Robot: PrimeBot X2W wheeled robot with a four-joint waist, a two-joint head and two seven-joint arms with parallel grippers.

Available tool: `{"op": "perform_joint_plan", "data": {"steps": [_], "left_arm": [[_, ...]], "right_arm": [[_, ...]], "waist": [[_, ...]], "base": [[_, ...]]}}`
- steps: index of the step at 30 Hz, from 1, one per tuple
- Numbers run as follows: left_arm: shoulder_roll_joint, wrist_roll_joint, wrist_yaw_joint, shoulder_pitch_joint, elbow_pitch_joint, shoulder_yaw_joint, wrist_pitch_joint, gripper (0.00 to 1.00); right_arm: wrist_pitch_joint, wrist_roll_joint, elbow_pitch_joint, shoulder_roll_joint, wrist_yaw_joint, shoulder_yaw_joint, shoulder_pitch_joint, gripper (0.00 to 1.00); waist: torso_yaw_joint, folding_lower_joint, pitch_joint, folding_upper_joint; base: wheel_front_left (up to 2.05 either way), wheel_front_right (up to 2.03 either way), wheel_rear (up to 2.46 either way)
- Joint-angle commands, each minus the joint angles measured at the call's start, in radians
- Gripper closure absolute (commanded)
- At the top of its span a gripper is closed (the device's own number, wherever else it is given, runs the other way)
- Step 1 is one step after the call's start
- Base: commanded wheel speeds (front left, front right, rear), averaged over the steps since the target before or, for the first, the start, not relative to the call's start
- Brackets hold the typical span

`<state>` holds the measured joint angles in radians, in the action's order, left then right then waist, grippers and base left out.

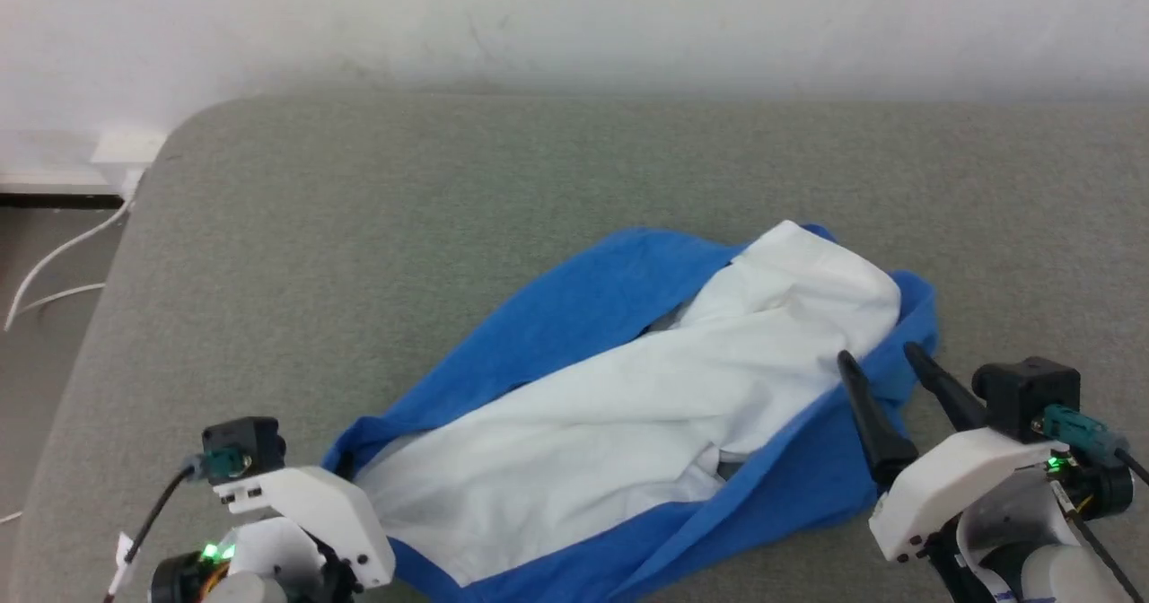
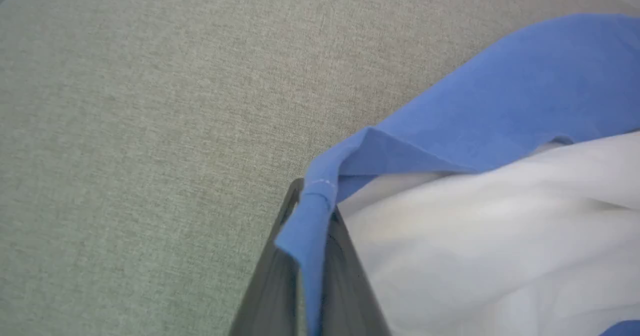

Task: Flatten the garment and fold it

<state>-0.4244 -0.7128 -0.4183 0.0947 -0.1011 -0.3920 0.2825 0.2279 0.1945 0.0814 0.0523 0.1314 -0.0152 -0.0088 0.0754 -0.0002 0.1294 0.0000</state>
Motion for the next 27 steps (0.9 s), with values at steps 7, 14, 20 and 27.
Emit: {"op": "perform_joint_plan", "data": {"steps": [7, 14, 20, 27], "left_arm": [[0.062, 0.053, 0.132, 0.018, 0.046, 0.037, -0.372, 0.00], [0.114, 0.206, 0.148, 0.066, 0.035, 0.043, -0.541, 0.00], [0.169, 0.295, 0.181, 0.070, 0.065, 0.083, -0.544, 0.00], [0.223, 0.345, 0.239, 0.069, 0.034, 0.123, -0.544, 0.00]], "right_arm": [[0.032, -0.011, 0.010, -0.002, -0.001, 0.018, 0.014, 0.00], [0.111, -0.006, -0.028, -0.002, -0.001, 0.088, -0.027, 0.00], [0.174, -0.026, -0.061, -0.002, -0.001, 0.113, -0.136, 0.00], [0.337, -0.116, -0.147, -0.002, -0.001, 0.136, -0.219, 0.04]], "waist": [[0.035, 0.0002, 0.004, 0.0000], [0.033, 0.0002, 0.023, 0.0000], [0.024, 0.0002, 0.047, 0.0000], [0.024, 0.0002, 0.059, 0.0000]], "base": [[0.00, 0.00, 0.00], [0.00, 0.00, 0.00], [0.00, 0.00, 0.00], [0.00, 0.00, 0.00]]}}
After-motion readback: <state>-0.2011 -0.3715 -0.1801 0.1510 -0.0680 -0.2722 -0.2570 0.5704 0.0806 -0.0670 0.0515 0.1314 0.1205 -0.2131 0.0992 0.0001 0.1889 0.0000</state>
